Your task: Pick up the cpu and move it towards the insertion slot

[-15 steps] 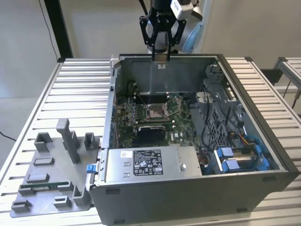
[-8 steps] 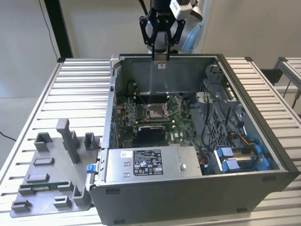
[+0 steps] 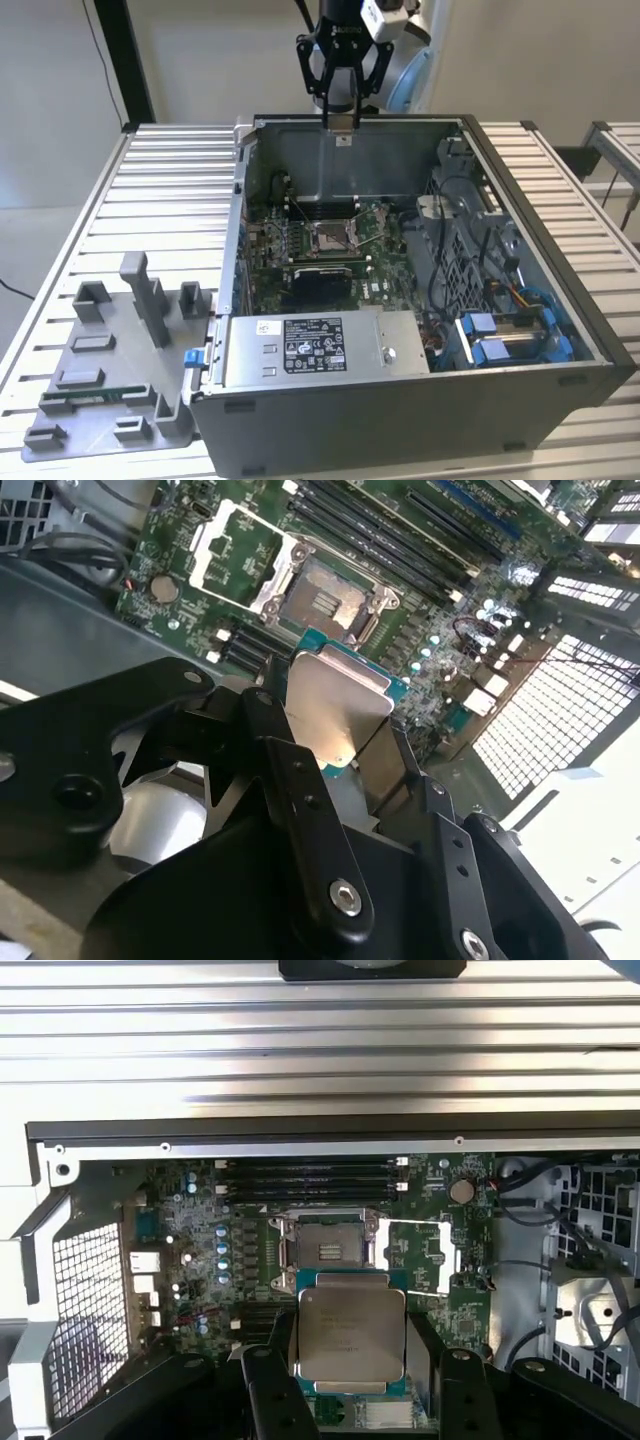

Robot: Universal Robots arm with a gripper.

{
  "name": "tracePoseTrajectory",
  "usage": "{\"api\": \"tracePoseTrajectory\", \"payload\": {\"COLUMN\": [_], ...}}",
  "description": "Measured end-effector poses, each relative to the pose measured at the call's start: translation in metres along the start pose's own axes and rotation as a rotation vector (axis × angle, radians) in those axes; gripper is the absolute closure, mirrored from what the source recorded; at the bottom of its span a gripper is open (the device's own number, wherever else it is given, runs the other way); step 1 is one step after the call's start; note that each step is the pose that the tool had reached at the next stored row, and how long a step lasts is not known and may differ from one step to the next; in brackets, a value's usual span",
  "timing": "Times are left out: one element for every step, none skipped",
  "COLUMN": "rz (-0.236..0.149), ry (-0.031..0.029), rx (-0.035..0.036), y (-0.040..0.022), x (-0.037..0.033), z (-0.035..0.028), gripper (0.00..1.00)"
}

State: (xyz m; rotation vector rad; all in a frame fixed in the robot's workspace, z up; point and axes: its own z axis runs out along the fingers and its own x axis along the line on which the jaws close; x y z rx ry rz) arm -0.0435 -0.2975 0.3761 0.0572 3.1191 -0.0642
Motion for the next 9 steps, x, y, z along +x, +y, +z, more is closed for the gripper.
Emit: {"api": "tracePoseTrajectory", "payload": {"rz": [0.000, 0.000, 0.000, 0.000, 0.000, 0.000, 0.000, 0.000, 0.000], "ry": [0.0023, 0.0039, 0.0044, 0.0045, 0.0045, 0.0045, 0.0045, 0.0045, 0.0045], "rx": [0.0001, 0.0003, 0.0003, 0.0003, 0.0002, 0.0002, 0.0002, 0.0002, 0.0002], "y": [0.0000, -0.0001, -0.0001, -0.0001, -0.0001, -0.0001, -0.0001, -0.0001, -0.0001], "x": [0.0000, 0.0000, 0.0000, 0.0000, 0.0000, -0.0001, -0.0001, -0.0001, -0.0001], "z": [0.0000, 0.0000, 0.0000, 0.0000, 0.0001, 0.0001, 0.0001, 0.0001, 0.0001], "gripper": [1.00, 1.00, 1.00, 1.00, 1.00, 1.00, 1.00, 1.00, 1.00]}}
